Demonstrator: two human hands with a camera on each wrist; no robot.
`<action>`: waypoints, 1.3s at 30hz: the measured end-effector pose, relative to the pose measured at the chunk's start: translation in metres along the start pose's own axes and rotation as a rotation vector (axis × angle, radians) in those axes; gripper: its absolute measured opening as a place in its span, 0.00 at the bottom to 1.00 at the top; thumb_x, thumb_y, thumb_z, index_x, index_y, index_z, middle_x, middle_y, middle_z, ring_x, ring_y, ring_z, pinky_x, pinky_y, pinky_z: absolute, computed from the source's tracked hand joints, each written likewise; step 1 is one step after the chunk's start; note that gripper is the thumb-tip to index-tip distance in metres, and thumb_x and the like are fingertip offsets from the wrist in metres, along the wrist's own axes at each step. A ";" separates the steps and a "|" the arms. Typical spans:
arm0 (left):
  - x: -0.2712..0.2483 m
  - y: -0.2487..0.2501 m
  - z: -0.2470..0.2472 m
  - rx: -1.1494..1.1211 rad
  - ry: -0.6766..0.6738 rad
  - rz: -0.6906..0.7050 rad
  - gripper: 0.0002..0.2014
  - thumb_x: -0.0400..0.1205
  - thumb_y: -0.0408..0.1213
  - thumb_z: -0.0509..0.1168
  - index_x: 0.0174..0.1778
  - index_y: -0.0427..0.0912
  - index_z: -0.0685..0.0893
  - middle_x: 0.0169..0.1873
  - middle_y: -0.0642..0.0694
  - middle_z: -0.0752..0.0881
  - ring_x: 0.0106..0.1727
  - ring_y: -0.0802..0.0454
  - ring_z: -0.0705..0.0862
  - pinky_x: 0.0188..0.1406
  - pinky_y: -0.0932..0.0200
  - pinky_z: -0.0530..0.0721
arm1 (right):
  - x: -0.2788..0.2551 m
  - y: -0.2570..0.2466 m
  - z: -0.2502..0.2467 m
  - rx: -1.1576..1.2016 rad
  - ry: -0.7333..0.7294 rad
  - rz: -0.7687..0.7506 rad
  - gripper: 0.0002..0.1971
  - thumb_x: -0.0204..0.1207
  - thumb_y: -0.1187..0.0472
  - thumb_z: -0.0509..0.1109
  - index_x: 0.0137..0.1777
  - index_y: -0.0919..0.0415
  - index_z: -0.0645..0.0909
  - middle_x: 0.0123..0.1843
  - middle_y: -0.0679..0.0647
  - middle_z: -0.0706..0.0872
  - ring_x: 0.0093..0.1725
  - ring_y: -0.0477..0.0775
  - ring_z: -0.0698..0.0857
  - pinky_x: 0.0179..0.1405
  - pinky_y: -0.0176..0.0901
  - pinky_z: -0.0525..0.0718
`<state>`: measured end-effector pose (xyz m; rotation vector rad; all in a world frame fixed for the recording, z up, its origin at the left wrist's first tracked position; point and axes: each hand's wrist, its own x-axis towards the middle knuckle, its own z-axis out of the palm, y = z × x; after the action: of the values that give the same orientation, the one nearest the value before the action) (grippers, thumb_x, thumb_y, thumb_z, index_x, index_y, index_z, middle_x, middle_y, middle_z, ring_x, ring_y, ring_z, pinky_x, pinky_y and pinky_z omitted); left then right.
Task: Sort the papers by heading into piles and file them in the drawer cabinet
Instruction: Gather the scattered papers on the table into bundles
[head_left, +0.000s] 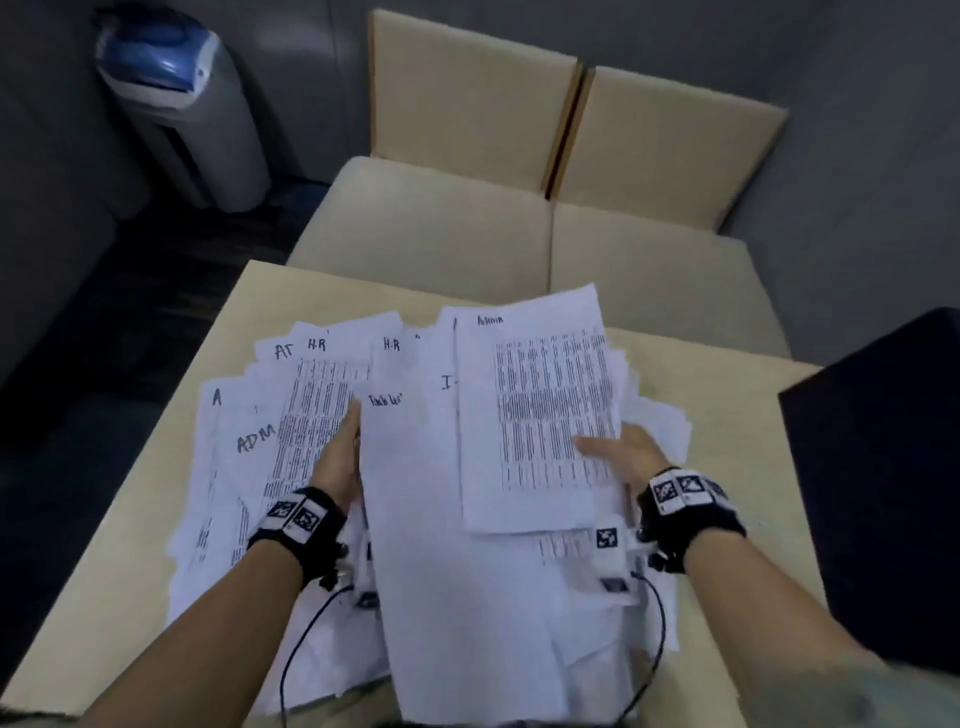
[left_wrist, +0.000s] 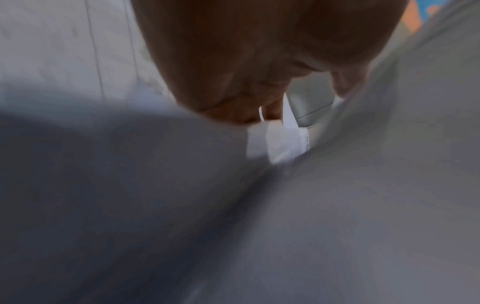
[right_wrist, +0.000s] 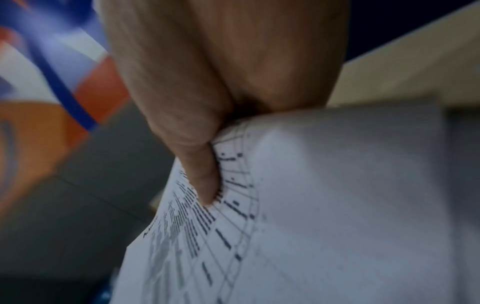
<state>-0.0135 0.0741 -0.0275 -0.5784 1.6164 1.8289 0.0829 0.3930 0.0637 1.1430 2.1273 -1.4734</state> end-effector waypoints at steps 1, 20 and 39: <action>-0.010 0.009 0.006 0.070 -0.011 -0.001 0.27 0.83 0.68 0.54 0.61 0.53 0.86 0.55 0.50 0.91 0.53 0.54 0.90 0.55 0.50 0.83 | 0.003 0.017 0.012 -0.032 0.007 0.049 0.41 0.76 0.53 0.78 0.82 0.68 0.62 0.81 0.59 0.70 0.79 0.64 0.70 0.74 0.56 0.71; 0.006 0.028 0.019 1.131 0.468 0.443 0.30 0.87 0.61 0.50 0.30 0.41 0.78 0.27 0.41 0.83 0.32 0.40 0.83 0.32 0.53 0.81 | 0.032 0.058 0.006 0.139 0.152 -0.031 0.15 0.87 0.59 0.63 0.69 0.64 0.80 0.63 0.53 0.82 0.61 0.53 0.79 0.64 0.44 0.71; 0.016 0.008 -0.007 0.707 0.227 0.324 0.11 0.85 0.40 0.66 0.46 0.35 0.86 0.38 0.43 0.87 0.41 0.45 0.84 0.40 0.57 0.81 | 0.031 0.059 0.022 -0.121 0.060 -0.102 0.14 0.84 0.59 0.69 0.67 0.62 0.80 0.64 0.55 0.85 0.61 0.57 0.82 0.64 0.48 0.77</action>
<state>-0.0308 0.0692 -0.0340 -0.2092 2.4528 1.2710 0.1035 0.3957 -0.0033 1.0632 2.3120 -1.3473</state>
